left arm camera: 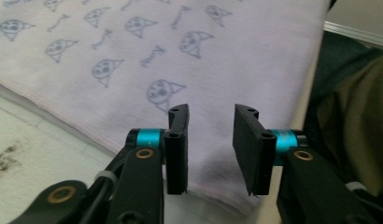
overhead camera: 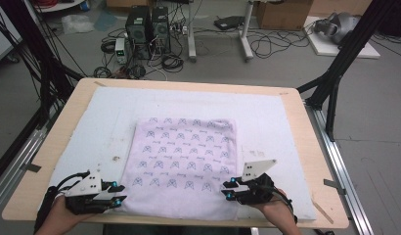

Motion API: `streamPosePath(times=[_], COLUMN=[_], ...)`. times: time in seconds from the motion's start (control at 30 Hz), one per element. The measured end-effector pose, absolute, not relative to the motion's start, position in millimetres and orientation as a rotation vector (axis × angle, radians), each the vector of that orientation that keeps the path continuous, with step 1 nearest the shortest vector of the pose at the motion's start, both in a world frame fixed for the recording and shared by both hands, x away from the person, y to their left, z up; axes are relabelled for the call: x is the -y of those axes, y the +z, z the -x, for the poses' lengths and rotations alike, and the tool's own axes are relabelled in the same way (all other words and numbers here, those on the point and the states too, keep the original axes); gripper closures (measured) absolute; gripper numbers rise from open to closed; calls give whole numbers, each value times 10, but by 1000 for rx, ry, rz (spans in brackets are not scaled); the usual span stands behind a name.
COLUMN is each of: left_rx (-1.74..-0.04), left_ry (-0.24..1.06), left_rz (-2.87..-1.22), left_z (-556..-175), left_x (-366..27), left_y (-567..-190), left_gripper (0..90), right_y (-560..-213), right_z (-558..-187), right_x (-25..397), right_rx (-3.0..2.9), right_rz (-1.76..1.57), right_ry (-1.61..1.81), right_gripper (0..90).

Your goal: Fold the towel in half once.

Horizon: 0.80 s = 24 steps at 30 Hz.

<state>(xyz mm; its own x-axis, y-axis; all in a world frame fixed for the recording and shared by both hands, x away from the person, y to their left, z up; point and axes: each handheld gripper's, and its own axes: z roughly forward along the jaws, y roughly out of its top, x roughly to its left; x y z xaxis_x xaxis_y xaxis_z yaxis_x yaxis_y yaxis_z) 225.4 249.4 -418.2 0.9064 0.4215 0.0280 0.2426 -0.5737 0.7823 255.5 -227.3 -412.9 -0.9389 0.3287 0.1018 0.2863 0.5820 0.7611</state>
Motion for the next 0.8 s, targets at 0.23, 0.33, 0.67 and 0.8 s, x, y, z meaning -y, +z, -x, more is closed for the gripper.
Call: streamPosePath(times=[0.23,0.33,0.67,0.8], left_rx=[-574,-631,-821,-877], left_ry=[339,356,316,320], left_rz=[-2148,-2118,-2091,-2084], left_z=[-2749,-3087,-4271,-4556], left_x=[-2444,-2399,-2362,-2334], left_y=[-4117,-4045,-4001,-4057], left_gripper=[600,613,606,472], right_y=[-4085,-4013,-3892,-4008], right_z=[-3013,-3297,-4347,-4614], right_x=[2271,2285,2334,2296], right_rx=[-2683,-2651,-2610,-2599], right_rz=[-625,-662,-769,-776], right_ry=[1318,1294,1172,1130], right_gripper=[600,576,521,512])
